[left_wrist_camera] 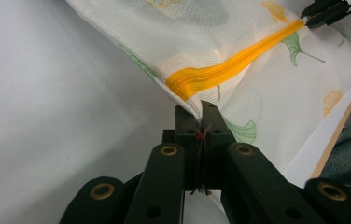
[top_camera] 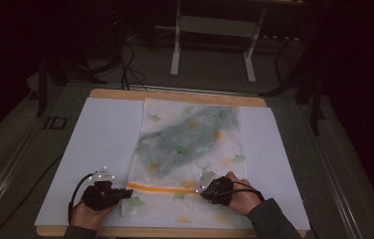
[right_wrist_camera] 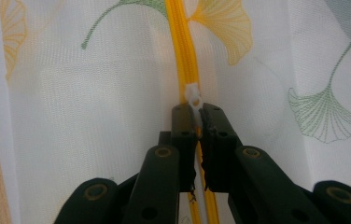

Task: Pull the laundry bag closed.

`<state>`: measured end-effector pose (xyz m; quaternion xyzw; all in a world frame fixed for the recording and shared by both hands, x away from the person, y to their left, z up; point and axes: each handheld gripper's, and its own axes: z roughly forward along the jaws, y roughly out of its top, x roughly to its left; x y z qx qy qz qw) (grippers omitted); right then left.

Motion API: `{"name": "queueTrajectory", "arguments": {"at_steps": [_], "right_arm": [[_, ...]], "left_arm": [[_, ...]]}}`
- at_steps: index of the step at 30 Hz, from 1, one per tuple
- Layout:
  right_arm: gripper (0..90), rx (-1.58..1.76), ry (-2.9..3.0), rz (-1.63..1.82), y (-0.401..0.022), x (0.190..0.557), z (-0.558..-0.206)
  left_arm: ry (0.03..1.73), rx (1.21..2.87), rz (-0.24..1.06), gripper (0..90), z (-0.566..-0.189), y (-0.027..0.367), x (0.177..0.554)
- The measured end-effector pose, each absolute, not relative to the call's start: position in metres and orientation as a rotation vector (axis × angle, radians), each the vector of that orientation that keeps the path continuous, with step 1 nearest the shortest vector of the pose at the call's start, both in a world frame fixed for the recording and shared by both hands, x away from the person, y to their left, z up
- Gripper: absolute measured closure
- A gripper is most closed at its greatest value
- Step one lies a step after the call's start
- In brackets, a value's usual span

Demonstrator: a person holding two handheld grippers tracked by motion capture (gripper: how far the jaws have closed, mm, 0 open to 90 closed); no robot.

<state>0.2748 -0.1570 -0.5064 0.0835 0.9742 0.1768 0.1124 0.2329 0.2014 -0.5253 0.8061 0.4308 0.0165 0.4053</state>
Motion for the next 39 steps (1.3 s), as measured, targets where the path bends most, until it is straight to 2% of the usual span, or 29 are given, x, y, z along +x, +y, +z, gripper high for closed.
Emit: {"name": "queueTrajectory", "arguments": {"at_steps": [39], "right_arm": [[84.8,0.298,2.856,0.456,-0.192,0.274,-0.504]], "left_arm": [[1.101,2.034,0.041,88.4,-0.526,0.203,0.232]]}}
